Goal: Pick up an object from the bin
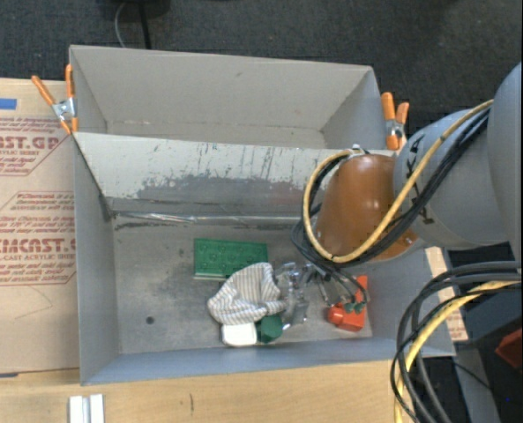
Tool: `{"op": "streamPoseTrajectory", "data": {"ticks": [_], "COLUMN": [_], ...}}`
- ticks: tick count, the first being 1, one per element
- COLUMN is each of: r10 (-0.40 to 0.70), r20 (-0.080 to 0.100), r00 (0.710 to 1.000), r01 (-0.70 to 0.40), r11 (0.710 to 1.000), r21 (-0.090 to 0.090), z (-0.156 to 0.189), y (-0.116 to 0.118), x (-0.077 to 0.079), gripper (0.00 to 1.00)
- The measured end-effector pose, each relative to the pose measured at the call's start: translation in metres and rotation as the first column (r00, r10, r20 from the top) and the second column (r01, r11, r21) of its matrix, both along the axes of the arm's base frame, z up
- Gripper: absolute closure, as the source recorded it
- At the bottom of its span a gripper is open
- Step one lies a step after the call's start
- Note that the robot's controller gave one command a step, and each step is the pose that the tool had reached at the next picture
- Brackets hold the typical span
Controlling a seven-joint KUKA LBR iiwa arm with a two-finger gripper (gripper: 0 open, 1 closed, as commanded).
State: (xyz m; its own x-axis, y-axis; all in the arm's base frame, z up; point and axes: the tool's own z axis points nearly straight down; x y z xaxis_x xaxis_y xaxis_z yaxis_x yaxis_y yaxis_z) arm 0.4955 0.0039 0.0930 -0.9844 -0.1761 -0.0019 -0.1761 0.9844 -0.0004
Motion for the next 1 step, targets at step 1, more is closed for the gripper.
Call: {"op": "streamPoseTrajectory", "data": {"ticks": [1], "r10": [0.0], "r20": [0.0], "r00": [1.0], "r01": [0.0], "r11": [1.0], "r21": [0.0], "z": [0.0], "y": [0.0], "x": [0.0], "gripper": [1.0]}}
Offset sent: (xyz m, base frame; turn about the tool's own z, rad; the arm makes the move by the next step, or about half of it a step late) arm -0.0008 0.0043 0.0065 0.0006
